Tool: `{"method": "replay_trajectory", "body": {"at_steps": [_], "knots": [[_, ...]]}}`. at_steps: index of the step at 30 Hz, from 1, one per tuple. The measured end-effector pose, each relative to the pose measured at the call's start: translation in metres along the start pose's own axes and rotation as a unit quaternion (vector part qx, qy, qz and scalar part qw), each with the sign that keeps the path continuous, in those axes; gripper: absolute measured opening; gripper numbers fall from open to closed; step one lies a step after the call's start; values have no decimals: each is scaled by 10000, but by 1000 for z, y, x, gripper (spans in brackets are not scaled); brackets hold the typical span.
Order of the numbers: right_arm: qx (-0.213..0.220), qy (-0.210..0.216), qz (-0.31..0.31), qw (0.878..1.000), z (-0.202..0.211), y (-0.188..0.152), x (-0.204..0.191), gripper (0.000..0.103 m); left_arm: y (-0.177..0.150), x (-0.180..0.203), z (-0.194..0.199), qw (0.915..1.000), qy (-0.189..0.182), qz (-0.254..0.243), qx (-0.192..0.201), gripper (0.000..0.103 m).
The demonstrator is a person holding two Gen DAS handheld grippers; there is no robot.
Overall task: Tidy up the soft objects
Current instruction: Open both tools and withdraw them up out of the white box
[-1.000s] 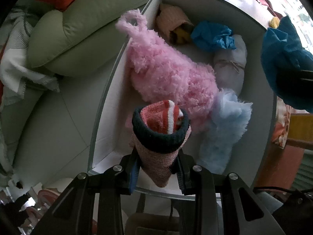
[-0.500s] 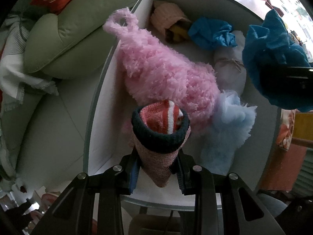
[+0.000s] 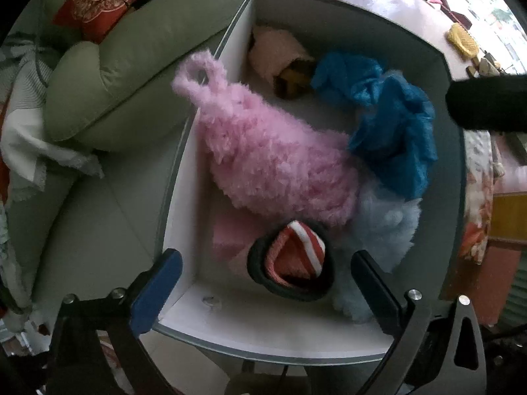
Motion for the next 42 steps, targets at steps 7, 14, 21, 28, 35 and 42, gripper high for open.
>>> {"method": "replay_trajectory", "body": {"at_steps": [7, 14, 21, 28, 35, 42], "knots": [[234, 35, -302, 9993, 21, 6, 21, 103, 9, 5, 17, 9998, -42, -85, 175, 103], [344, 101, -491, 9982, 36, 8, 36, 103, 19, 11, 25, 9998, -6, -64, 176, 103], [460, 184, -646, 9967, 46, 6, 46, 103, 26, 16, 33, 9995, 101, -171, 237, 103], [586, 228, -896, 9940, 57, 4, 69, 103, 37, 28, 36, 9992, 95, -334, 218, 103], [679, 219, -1320, 9887, 68, -7, 110, 103, 51, 53, 36, 9982, -42, -580, 132, 103], [793, 233, -1854, 9792, 78, -21, 160, 103, 67, 90, 42, 9959, -303, -852, 54, 103]]}}
Point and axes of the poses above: each gripper's, at about its wrist camera, not at the fingertips, and z roughly against the way its jaws point, x to its right, y to its top, the point moved 5 cm from there along -z, roughly the way its jaws point, and after that the axes turned 9 degrees about -y, right-handed, at the moved point
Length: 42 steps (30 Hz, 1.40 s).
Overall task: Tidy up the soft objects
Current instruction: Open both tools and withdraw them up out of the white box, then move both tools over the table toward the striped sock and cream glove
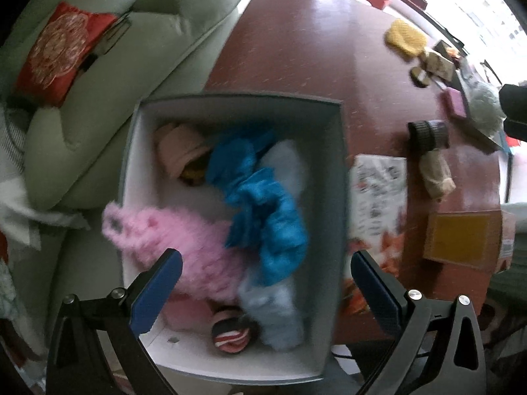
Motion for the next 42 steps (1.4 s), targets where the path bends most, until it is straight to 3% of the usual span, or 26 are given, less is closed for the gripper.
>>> {"method": "replay_trajectory", "body": {"at_steps": [12, 17, 25, 35, 42], "knots": [[16, -429, -1000, 9941, 7, -2, 120, 103, 51, 89, -6, 9974, -147, -702, -59, 103], [-290, -578, -1133, 9915, -15, -8, 150, 103, 71, 115, -16, 9981, -183, -560, -179, 103], [-1076, -744, -928, 9871, -62, -15, 171, 103, 106, 127, -34, 9995, -242, -34, -219, 103], [-2323, -392, -220, 9716, -133, -16, 154, 103, 128, 118, -61, 9973, -187, 595, -388, 103], [-2813, -433, -49, 9586, -170, -21, 152, 101, 132, 126, -77, 9976, -68, 514, -467, 103]]}}
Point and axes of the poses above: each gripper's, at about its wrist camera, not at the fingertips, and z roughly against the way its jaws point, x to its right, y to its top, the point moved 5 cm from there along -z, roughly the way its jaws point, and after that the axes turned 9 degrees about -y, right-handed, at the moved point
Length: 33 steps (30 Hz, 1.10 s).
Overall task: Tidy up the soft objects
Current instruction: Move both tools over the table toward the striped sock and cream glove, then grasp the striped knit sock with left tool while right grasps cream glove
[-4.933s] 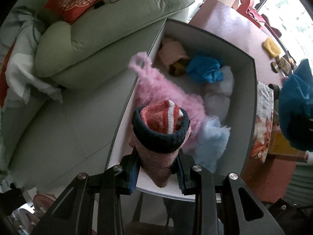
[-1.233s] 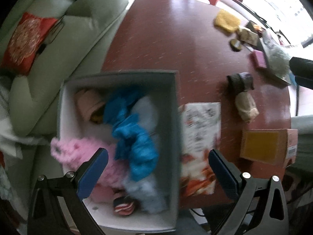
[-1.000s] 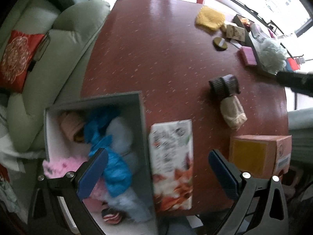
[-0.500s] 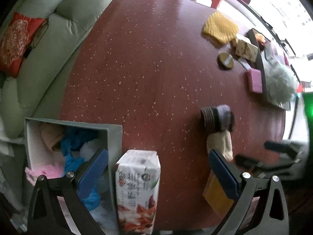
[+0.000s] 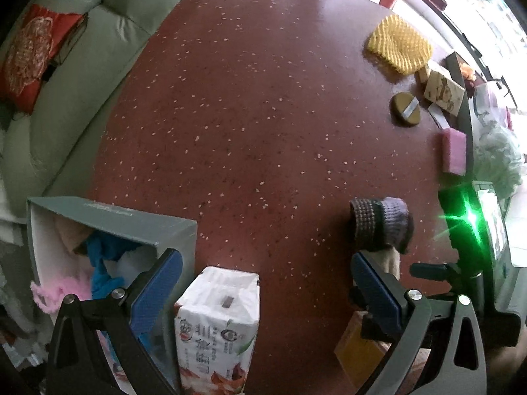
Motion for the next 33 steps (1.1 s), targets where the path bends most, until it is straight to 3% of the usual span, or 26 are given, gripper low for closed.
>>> {"method": "replay_trajectory", "body": {"at_steps": [2, 4, 6, 12, 21, 25, 26, 27, 29, 33], "knots": [[-10, 19, -53, 10000, -4, 1, 3, 95, 0, 5, -4, 10000, 22, -56, -27, 103], [18, 86, -133, 9999, -7, 0, 7, 78, 1, 10, -8, 9999, 37, -88, -42, 103], [20, 165, -212, 9996, -9, 1, 13, 54, 1, 17, -11, 9999, 55, -142, -50, 103], [274, 502, -456, 9973, -7, -6, 33, 41, 1, 39, -24, 9990, 167, -405, -117, 103], [793, 449, -1410, 9858, -3, -35, 97, 41, -3, 65, -44, 9969, 237, -694, -272, 103], [988, 488, -2053, 9725, -3, -54, 134, 41, -5, 72, -54, 9952, 301, -879, -295, 103], [1132, 505, -2271, 9660, -1, -60, 146, 45, -6, 75, -56, 9946, 310, -945, -291, 103], [1214, 513, -2390, 9620, 0, -65, 152, 64, -7, 79, -59, 9940, 303, -1008, -286, 103], [1424, 582, -2595, 9534, 4, -77, 162, 85, -10, 88, -66, 9927, 222, -1144, -308, 103], [1620, 713, -2635, 9483, 7, -86, 168, 85, -17, 109, -83, 9892, 64, -1387, -466, 103]]}}
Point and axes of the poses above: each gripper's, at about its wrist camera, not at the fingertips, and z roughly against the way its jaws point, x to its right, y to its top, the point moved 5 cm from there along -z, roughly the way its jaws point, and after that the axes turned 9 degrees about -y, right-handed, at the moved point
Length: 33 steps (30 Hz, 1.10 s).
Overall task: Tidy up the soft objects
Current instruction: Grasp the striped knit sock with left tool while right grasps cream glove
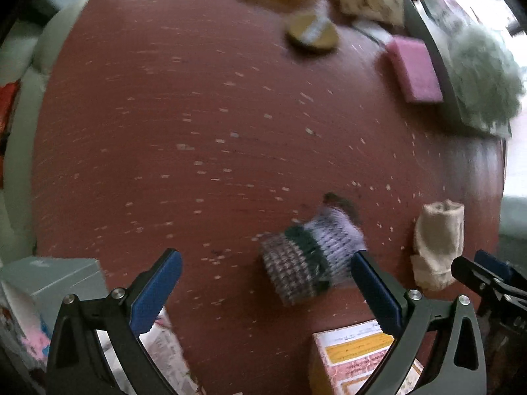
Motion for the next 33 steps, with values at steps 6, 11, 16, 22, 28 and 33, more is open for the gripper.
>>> {"method": "replay_trajectory", "body": {"at_steps": [6, 11, 16, 22, 28, 33], "knots": [[118, -8, 148, 9998, -7, -11, -8, 85, 4, 20, -23, 9992, 87, -355, -136, 103], [115, -135, 353, 9992, -29, -20, -25, 85, 10, 30, -29, 9989, 144, -428, -106, 103], [62, -123, 314, 9994, -42, -19, -35, 75, 11, 36, -36, 9991, 130, -363, -159, 103], [-2, 6, 221, 9998, -46, -18, -38, 33, 9, 37, -43, 9983, -31, -497, -290, 84], [84, 186, 13, 9998, -28, -25, -18, 31, 1, 51, -47, 9948, 96, -948, -358, 36], [150, 281, -203, 9993, -16, -25, 6, 31, 1, 37, -38, 9972, -65, -694, -263, 34]]}}
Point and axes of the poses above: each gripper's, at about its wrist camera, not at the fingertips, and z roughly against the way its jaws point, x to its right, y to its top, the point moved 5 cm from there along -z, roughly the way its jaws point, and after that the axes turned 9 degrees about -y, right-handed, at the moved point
